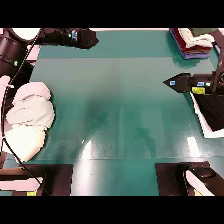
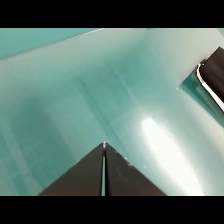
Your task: Fold the shirts.
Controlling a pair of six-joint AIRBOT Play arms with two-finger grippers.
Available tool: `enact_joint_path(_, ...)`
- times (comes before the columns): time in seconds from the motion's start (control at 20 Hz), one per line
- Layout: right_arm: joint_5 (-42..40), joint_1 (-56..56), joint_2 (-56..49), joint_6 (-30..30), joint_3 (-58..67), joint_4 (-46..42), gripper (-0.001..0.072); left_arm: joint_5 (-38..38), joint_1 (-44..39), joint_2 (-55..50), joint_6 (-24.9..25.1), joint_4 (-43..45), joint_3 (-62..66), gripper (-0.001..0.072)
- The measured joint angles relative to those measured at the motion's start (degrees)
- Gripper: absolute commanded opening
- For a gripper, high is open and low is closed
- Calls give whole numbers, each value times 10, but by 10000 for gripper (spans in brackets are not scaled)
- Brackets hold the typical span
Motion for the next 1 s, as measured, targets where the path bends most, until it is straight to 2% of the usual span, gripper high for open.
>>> enact_joint_path(0.7,2,1,0,0,0,1,19,12,2,1,-2,1,0,25)
enact_joint_path(0.85,2,1,0,0,0,1,19,-12,37,22,-1,21,3,25)
enact_joint_path(1.0,2,1,0,0,0,1,19,-70,108,52,-1,96,4,27)
